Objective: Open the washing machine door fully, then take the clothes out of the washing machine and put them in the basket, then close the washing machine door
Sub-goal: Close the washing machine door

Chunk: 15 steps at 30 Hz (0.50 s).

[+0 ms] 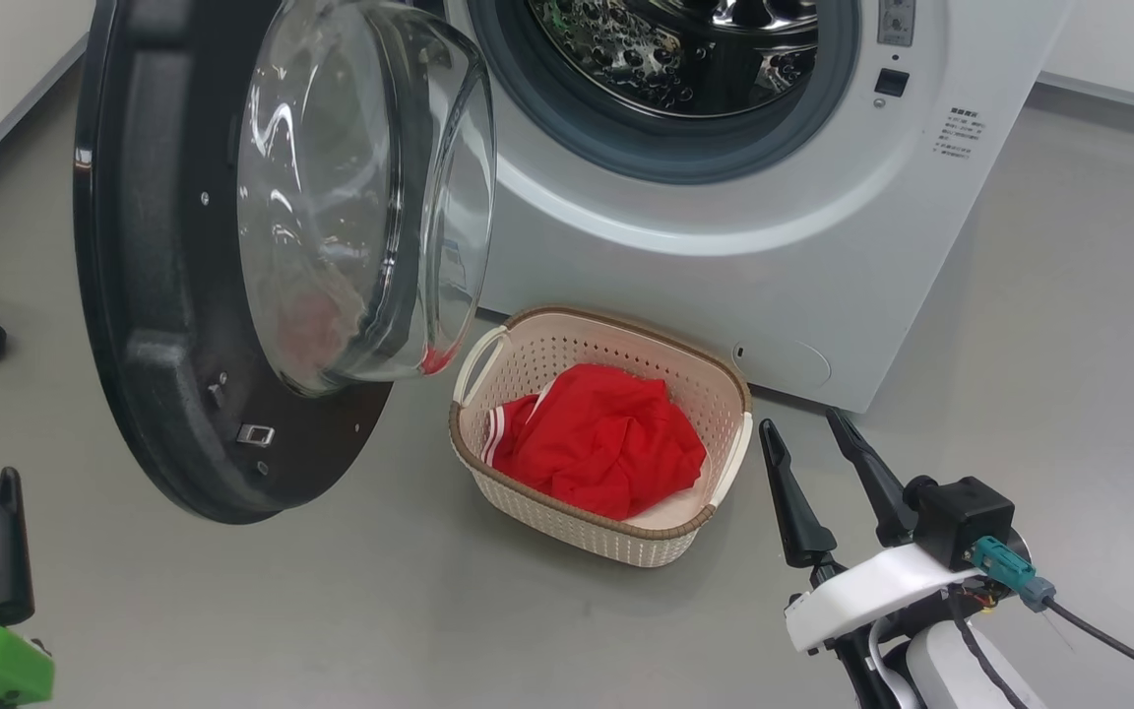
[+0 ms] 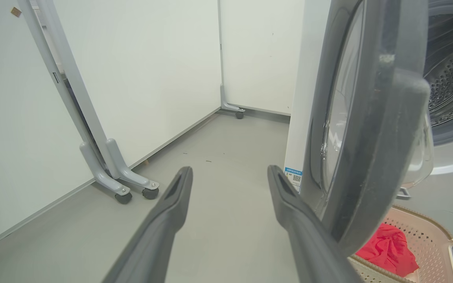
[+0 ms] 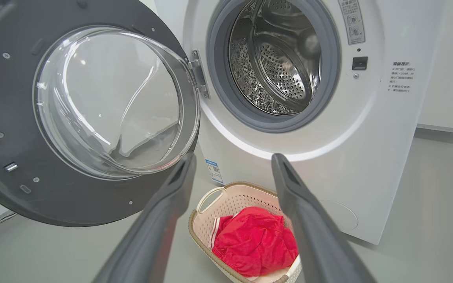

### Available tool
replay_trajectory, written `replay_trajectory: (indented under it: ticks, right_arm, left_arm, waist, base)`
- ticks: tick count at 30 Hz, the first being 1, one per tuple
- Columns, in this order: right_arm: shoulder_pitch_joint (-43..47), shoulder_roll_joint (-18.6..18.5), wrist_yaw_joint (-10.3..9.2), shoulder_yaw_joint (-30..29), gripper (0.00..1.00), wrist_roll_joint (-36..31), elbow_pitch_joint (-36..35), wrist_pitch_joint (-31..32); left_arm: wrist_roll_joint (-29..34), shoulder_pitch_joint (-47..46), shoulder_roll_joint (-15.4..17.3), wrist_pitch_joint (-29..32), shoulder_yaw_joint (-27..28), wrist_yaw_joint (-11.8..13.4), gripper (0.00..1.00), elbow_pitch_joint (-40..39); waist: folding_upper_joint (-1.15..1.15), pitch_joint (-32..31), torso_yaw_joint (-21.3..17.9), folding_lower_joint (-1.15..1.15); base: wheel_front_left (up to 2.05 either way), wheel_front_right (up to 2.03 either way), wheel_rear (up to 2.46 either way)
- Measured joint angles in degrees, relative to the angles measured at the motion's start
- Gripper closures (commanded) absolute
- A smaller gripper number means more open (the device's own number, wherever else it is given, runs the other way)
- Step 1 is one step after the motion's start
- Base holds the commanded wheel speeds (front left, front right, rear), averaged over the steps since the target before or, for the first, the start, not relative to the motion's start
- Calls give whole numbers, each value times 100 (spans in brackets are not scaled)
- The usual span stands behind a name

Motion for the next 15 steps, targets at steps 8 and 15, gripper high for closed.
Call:
replay_trajectory:
  ticks: [8,15]
  right_arm:
    - [24,3,0,11,0,0,2,1]
    - [95,7,0,35,0,0,5,1]
  left_arm:
    - [-1,0,32,-47,-81,0,53,62]
    - [-16,0,98,-46,-174,0,100,80]
  waist:
    - [0,-35,-7,0]
    - [0,-42,-11,0]
  base:
    - [0,0,0]
    - [0,0,0]
